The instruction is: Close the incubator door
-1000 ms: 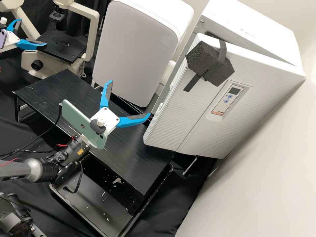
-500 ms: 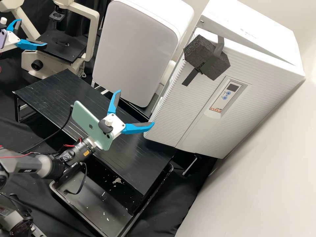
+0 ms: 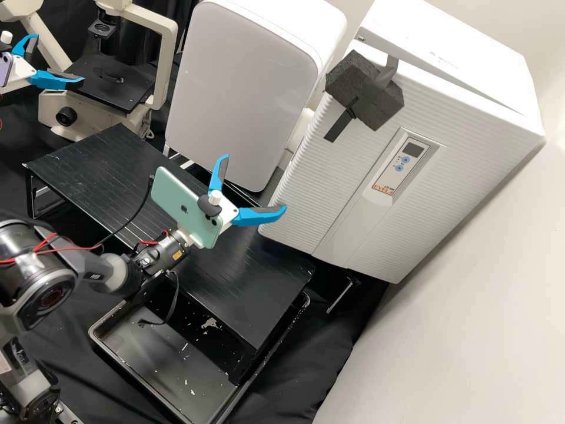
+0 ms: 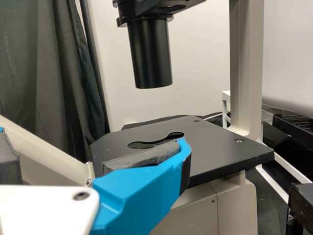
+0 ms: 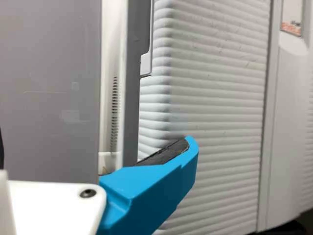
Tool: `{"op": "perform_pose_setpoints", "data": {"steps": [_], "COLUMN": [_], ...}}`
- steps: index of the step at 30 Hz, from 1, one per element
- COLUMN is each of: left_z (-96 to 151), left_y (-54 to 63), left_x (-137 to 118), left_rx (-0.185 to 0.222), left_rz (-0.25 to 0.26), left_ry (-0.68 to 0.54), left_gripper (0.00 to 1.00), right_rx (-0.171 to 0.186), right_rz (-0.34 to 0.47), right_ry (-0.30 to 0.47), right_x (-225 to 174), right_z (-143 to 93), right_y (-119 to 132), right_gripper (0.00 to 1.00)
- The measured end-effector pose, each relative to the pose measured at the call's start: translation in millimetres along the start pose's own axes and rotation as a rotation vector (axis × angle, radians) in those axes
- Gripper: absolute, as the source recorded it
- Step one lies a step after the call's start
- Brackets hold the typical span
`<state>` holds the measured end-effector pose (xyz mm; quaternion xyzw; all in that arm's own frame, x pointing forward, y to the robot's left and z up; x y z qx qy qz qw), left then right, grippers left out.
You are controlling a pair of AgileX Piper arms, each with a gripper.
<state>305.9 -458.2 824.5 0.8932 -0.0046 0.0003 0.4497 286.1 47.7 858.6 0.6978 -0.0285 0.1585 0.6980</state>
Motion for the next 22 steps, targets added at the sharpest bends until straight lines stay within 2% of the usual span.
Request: {"op": "perform_pose_setpoints", "data": {"steps": [11,13,15,17,22], "left_z": [0.0,0.0,0.0,0.0,0.0], "left_y": [0.0,0.0,0.0,0.0,0.0], "left_x": [0.0,0.0,0.0,0.0,0.0], "left_rx": [0.0,0.0,0.0,0.0,0.0], "left_rz": [0.0,0.0,0.0,0.0,0.0], "left_ry": [0.0,0.0,0.0,0.0,0.0], "left_gripper": [1.0,1.0,1.0,1.0,1.0], "right_rx": [0.011,0.016,0.0,0.023,0.085], "right_rz": [-0.043,-0.021,0.0,0.024,0.036], "right_ry": [0.029,0.005,-0.033,-0.087,-0.143], "right_x": [19.9,19.0,14.9,7.0,-14.9], "right_z": [-4.2,-3.0,-1.0,2.3,9.7], "right_y": [-20.3,-19.3,-19.4,-18.3,-11.0], "right_gripper": [1.0,1.0,1.0,1.0,1.0]}}
